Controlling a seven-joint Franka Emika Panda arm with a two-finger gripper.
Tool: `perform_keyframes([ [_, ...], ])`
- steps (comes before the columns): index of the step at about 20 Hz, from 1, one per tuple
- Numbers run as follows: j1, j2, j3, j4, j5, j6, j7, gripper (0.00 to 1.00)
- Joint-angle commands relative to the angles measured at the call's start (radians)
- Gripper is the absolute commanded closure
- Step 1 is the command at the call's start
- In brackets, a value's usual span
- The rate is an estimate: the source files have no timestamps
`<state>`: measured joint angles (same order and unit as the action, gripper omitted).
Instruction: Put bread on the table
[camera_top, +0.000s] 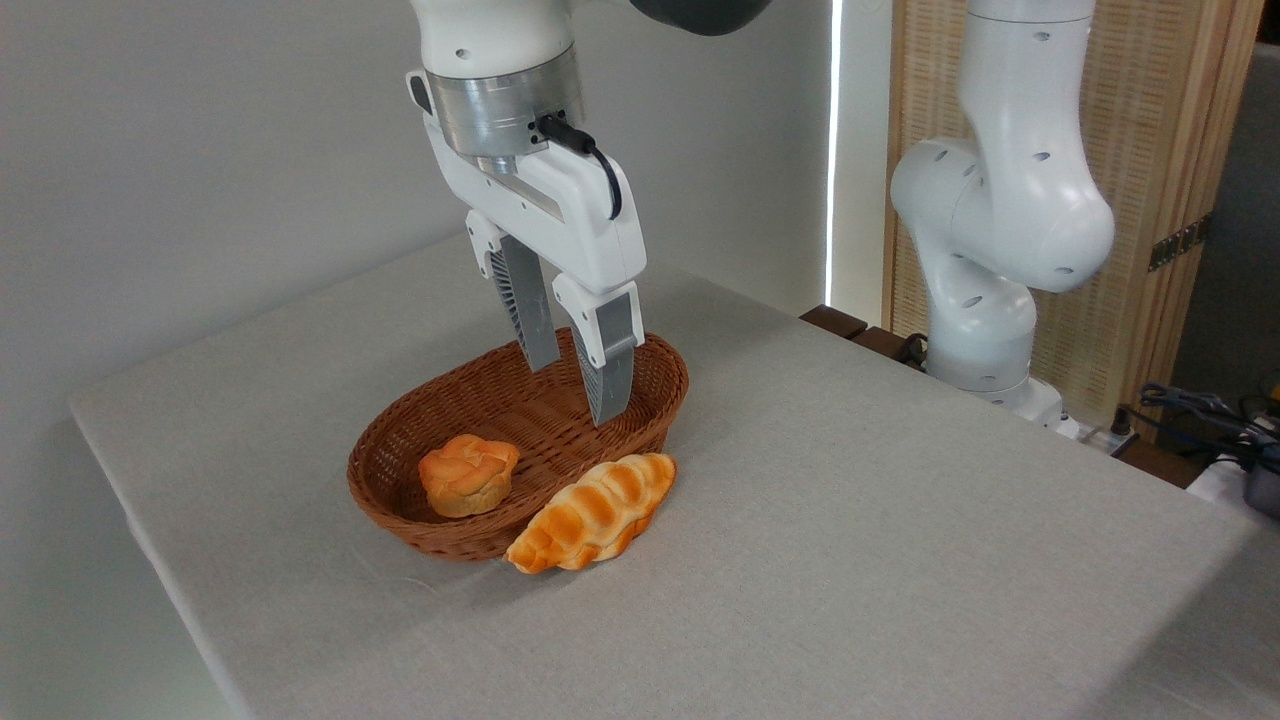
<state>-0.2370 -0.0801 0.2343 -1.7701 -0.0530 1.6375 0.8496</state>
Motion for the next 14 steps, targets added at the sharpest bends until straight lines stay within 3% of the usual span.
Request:
perform_keyframes([
  [1,-0.004,0.005,0.005,0.008,-0.001,-0.028,0.006,0.00],
  [14,-0.013,0.016,-0.007,0.008,-0.002,-0.042,0.006,0.00],
])
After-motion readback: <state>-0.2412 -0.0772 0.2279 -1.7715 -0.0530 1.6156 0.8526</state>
